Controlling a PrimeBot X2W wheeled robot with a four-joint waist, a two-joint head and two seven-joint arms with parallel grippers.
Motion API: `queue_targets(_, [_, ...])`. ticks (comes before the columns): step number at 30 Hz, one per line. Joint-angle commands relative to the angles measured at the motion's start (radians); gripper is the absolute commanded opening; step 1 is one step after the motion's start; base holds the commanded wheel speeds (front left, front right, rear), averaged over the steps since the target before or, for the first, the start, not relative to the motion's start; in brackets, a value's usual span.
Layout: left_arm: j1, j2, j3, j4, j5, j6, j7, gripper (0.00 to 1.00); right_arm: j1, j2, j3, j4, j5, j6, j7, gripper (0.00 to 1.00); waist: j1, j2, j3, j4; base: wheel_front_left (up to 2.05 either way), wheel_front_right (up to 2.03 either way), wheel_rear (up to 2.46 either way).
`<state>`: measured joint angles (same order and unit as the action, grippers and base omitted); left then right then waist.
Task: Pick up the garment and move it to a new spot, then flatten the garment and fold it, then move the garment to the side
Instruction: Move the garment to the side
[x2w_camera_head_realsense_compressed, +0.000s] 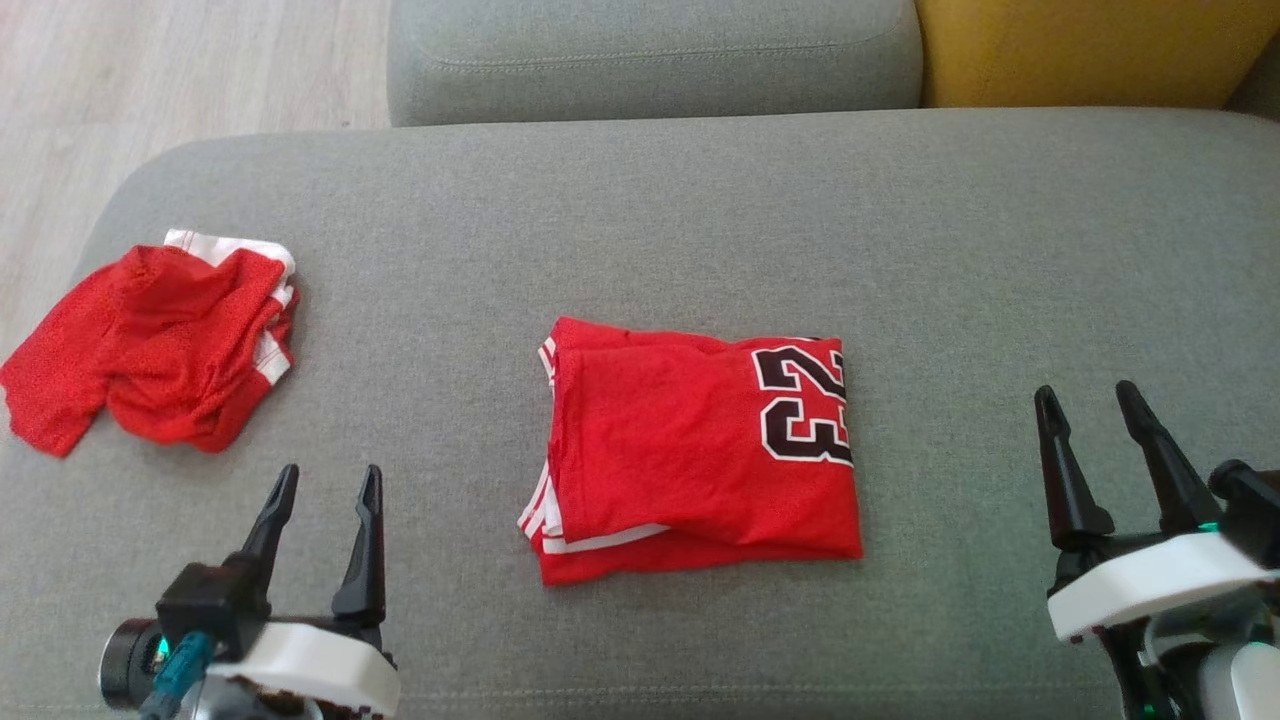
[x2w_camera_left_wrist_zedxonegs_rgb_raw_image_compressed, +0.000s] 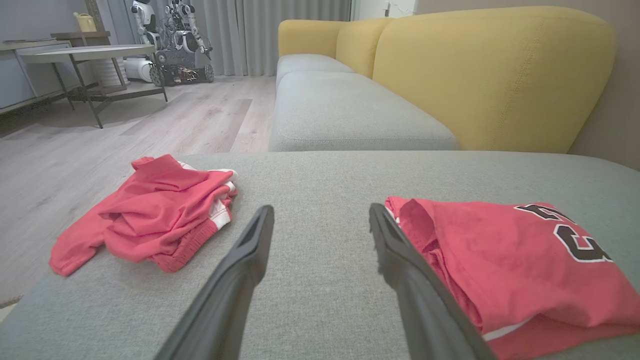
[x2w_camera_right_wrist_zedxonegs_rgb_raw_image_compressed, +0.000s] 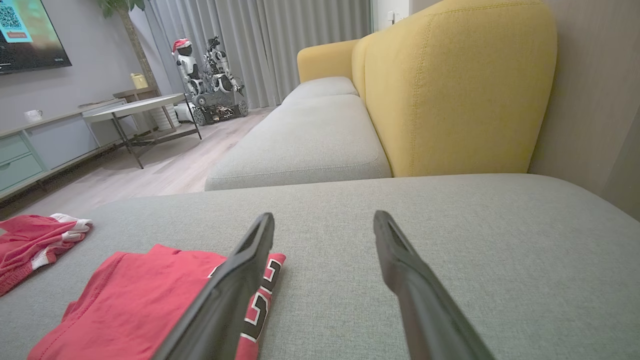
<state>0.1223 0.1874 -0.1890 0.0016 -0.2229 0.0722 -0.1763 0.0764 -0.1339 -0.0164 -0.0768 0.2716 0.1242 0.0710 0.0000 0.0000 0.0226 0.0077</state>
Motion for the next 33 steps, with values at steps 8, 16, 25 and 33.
queue_targets(8, [-0.053, 0.019, 0.025, -0.035, -0.009, 0.013, -0.001, 1.00, -0.030, -0.015, 0.019, -0.020, -0.004, 0.007, 0.010, 1.00, 0.0000, 0.0000, 0.002, 0.000, 0.00, 0.00, 0.00])
queue_targets(16, [-0.133, 0.012, 0.003, -0.040, 0.001, 0.005, -0.012, 1.00, -0.105, -0.007, 0.069, 0.047, 0.019, 0.007, -0.004, 1.00, 0.0000, 0.0000, 0.089, 0.031, 0.00, 0.00, 0.00])
queue_targets(25, [-0.232, -0.010, -0.033, 0.007, 0.006, -0.023, -0.048, 1.00, -0.218, 0.001, 0.203, 0.262, 0.052, 0.007, -0.010, 1.00, 0.0000, 0.0000, 0.170, 0.093, 0.00, 0.00, 0.00])
queue_targets(33, [-0.288, -0.029, -0.043, 0.048, 0.007, -0.036, -0.075, 1.00, -0.294, 0.001, 0.241, 0.464, 0.077, 0.007, 0.023, 1.00, 0.0000, 0.0000, 0.222, 0.128, 0.00, 0.00, 0.00])
